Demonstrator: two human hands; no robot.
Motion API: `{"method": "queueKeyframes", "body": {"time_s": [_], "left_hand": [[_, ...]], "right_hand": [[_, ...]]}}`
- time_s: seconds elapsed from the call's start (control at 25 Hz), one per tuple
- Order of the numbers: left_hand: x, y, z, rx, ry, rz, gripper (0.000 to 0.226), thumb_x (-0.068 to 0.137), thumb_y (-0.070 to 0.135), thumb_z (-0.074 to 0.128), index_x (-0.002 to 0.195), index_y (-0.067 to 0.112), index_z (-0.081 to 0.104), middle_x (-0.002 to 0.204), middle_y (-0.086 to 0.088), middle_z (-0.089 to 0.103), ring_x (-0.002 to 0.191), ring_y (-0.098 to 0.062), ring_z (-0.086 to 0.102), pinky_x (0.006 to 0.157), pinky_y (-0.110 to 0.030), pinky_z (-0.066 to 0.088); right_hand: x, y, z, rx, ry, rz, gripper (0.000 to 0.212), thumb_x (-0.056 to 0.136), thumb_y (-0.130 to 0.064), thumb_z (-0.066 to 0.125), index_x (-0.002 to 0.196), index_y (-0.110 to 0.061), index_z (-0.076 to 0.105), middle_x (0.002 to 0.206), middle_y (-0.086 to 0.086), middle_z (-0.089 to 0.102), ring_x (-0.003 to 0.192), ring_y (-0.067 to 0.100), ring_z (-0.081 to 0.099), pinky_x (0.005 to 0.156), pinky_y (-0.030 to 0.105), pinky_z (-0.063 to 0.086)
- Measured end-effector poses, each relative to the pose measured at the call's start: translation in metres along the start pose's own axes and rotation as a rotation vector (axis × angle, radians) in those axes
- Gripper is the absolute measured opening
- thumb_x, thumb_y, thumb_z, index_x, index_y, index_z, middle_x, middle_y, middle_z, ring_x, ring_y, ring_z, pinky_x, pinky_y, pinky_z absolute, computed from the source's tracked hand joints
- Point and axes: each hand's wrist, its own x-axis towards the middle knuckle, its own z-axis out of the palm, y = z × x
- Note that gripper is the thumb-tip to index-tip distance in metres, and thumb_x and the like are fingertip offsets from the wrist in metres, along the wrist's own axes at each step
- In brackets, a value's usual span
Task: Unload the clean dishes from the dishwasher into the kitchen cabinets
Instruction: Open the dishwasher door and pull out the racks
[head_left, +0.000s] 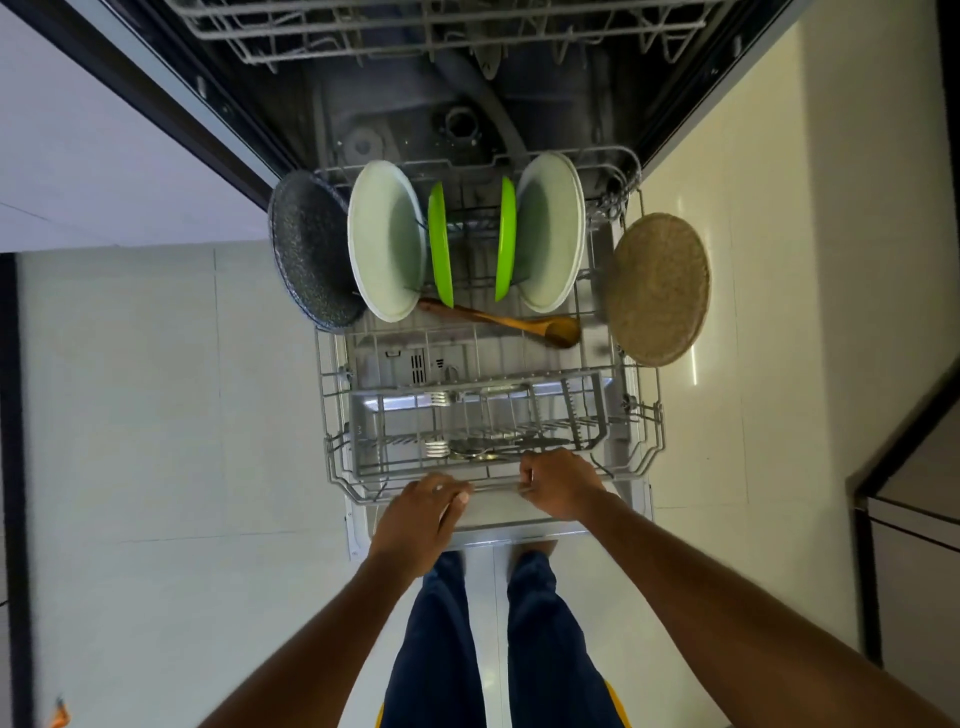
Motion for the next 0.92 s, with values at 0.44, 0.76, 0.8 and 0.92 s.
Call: {"method": "queueKeyframes", "body": {"time_s": [0.44, 0.76, 0.8, 0.92], "left_hand": [[-0.01, 0.009, -0.005, -0.087, -0.187, -0.06, 0.043, 0.107, 0.05, 0.041, 0.146, 0.036, 0.053, 0.148, 0.009, 0.058, 0.133, -0.011, 0.056, 0.111, -0.03, 0.046], [0.006, 0.028, -0.095, -0.013, -0.036, 0.083, 0.036, 0.106, 0.023, 0.045, 0.128, 0.049, 0.056, 0.11, 0.018, 0.061, 0.098, -0.005, 0.063, 0.087, -0.031, 0.055], [0.013, 0.034, -0.124, -0.078, 0.095, 0.096, 0.038, 0.105, 0.021, 0.049, 0.127, 0.051, 0.054, 0.11, 0.019, 0.057, 0.097, -0.003, 0.06, 0.086, -0.03, 0.052], [0.045, 0.061, -0.234, -0.025, 0.578, 0.181, 0.042, 0.105, 0.024, 0.053, 0.147, 0.023, 0.047, 0.132, -0.001, 0.055, 0.116, -0.018, 0.057, 0.095, -0.038, 0.052]], "right_hand": [[-0.034, -0.007, 0.003, -0.048, -0.151, -0.073, 0.021, 0.091, -0.052, 0.066, 0.095, -0.032, 0.06, 0.099, -0.001, 0.065, 0.116, 0.027, 0.057, 0.101, 0.04, 0.049], [-0.042, -0.045, -0.089, 0.242, 0.145, -0.131, 0.024, 0.099, -0.037, 0.064, 0.122, -0.03, 0.061, 0.122, 0.001, 0.064, 0.111, 0.019, 0.064, 0.097, 0.037, 0.056], [-0.045, -0.052, -0.124, 0.232, 0.331, -0.163, 0.022, 0.099, -0.031, 0.064, 0.121, -0.026, 0.064, 0.121, 0.002, 0.065, 0.109, 0.019, 0.065, 0.093, 0.035, 0.056], [-0.048, -0.07, -0.248, 0.137, 0.962, -0.299, 0.026, 0.098, -0.021, 0.064, 0.122, -0.013, 0.066, 0.125, 0.01, 0.063, 0.107, 0.026, 0.063, 0.085, 0.037, 0.057]]}}
